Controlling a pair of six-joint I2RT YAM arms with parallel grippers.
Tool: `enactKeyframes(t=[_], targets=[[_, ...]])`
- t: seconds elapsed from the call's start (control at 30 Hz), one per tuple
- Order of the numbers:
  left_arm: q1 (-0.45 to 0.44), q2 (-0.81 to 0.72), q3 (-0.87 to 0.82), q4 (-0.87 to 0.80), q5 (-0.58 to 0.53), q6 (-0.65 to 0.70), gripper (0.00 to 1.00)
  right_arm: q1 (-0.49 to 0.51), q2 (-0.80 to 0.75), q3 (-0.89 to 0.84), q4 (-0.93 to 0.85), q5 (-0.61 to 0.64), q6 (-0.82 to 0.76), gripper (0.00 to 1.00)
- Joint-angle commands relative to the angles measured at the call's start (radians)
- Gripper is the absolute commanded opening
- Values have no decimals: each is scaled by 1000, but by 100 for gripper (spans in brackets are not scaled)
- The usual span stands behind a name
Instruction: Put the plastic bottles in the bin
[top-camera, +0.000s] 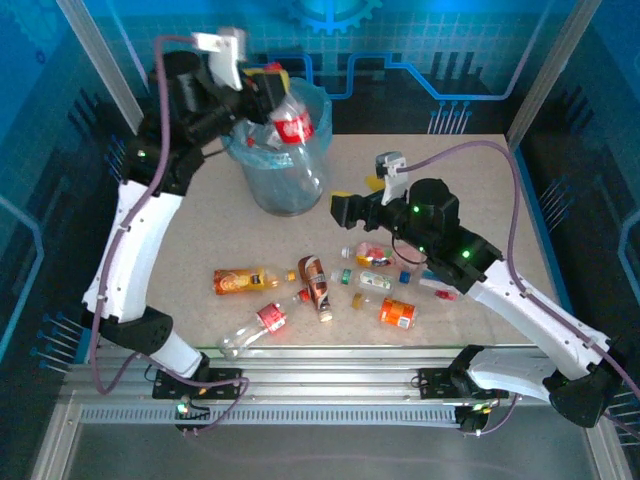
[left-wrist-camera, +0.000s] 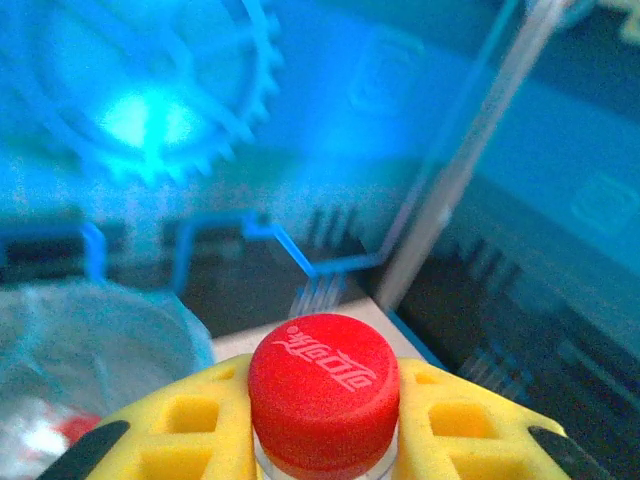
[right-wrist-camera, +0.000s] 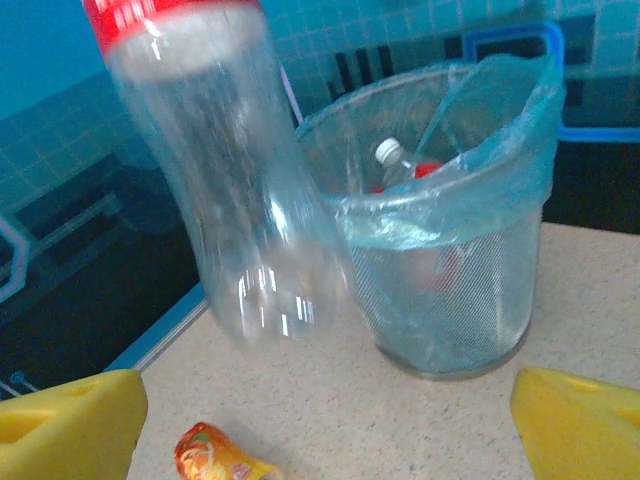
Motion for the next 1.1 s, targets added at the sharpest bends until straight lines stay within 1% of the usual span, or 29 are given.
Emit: enactKeyframes(t=[0.0, 0.13, 0.27, 0.33, 0.47, 0.73, 0.83, 1.07], targets=[[93, 78, 91, 29, -58, 29, 0, 4, 13, 53, -6, 53, -68, 95], [170, 158, 107, 92, -56, 63, 0, -2, 52, 66, -6, 32, -98, 94], [206, 237, 124, 135, -18, 124, 0, -7, 96, 87, -17, 27, -97, 94], [210, 273, 123, 152, 15, 164, 0, -7, 118, 93, -4, 18, -96, 94], [210, 317, 108, 152, 20, 217, 0, -10, 170, 121, -1, -9, -97, 93], [218, 312, -79, 262, 3, 320, 0, -9, 232, 154, -11, -48, -102, 93], [225, 309, -139, 301, 32, 359, 0, -10, 245, 161, -24, -50, -111, 92], [231, 325, -192, 325, 45, 369, 0, -8, 260, 163, -32, -54, -114, 92]])
